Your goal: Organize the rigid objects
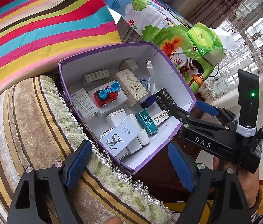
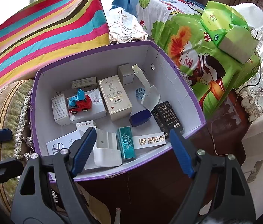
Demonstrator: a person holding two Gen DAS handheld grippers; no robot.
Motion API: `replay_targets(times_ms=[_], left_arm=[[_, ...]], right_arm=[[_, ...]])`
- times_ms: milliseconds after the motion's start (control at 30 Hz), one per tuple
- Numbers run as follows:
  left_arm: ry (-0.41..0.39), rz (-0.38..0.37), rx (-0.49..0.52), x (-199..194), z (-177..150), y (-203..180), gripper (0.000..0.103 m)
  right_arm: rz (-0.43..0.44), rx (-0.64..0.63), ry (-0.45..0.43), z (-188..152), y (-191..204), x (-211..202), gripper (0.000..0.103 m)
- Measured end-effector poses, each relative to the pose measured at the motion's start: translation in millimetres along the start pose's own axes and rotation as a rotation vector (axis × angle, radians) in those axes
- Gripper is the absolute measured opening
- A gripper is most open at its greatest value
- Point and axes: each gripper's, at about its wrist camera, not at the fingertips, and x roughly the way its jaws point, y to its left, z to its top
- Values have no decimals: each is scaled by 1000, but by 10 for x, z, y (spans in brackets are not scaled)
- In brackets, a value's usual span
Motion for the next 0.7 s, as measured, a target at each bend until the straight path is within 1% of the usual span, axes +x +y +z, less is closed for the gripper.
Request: replay_targets(times_ms=[533,600,700], left_arm=[[0,-4,-10,11,2,22,85],[-17,-10,-21,-1,-9,36,85],[-26,9,-14,12,-10,6,85]], right_arm=[[5,-1,1,-5,11,3,83],[5,-1,2,-6,9,2,83],[5,1,3,-12,8,3,83]])
